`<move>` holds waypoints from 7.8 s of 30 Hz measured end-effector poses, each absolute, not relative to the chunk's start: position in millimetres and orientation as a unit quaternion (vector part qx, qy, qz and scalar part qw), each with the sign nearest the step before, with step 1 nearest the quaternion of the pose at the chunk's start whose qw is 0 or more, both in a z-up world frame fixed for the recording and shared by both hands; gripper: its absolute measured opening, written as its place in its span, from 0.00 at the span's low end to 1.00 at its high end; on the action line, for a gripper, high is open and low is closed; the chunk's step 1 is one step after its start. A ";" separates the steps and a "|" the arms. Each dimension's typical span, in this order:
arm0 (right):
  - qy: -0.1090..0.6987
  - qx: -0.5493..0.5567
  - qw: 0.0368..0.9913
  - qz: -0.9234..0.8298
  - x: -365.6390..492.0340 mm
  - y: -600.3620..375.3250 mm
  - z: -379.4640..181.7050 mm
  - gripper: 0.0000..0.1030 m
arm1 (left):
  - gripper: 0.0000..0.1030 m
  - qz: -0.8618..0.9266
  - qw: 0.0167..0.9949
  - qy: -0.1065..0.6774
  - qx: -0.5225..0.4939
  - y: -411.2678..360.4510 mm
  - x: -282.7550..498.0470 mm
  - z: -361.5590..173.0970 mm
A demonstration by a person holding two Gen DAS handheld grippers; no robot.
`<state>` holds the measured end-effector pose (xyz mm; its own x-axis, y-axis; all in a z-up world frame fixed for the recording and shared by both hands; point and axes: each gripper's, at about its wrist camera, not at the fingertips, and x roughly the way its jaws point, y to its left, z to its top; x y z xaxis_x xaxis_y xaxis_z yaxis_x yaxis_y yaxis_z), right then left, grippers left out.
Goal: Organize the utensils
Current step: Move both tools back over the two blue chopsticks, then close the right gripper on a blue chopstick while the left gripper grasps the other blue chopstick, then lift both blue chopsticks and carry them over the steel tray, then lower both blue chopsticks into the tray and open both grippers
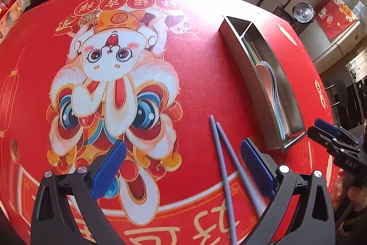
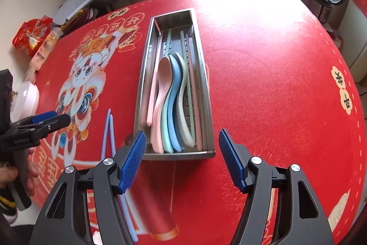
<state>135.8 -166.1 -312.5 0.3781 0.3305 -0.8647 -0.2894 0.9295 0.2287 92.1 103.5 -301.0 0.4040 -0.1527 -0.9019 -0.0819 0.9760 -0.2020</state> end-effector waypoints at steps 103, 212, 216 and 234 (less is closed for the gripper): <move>0.563 -0.094 0.771 0.283 65.2 -108.9 -370.9 0.09 | 0.20 -0.053 0.807 0.585 -0.054 22.6 62.0 -346.9; 0.531 0.023 0.819 0.216 219.1 -163.2 -319.3 0.06 | 0.05 -0.090 0.805 0.548 -0.210 6.9 231.3 -303.4; 0.535 0.022 0.817 0.213 222.9 -159.4 -323.3 0.06 | 0.05 -0.085 0.803 0.552 -0.207 7.6 232.1 -307.6; 0.525 0.011 0.835 0.167 211.8 -158.3 -293.7 0.08 | 0.39 -0.091 0.840 0.516 -0.144 19.4 216.4 -260.8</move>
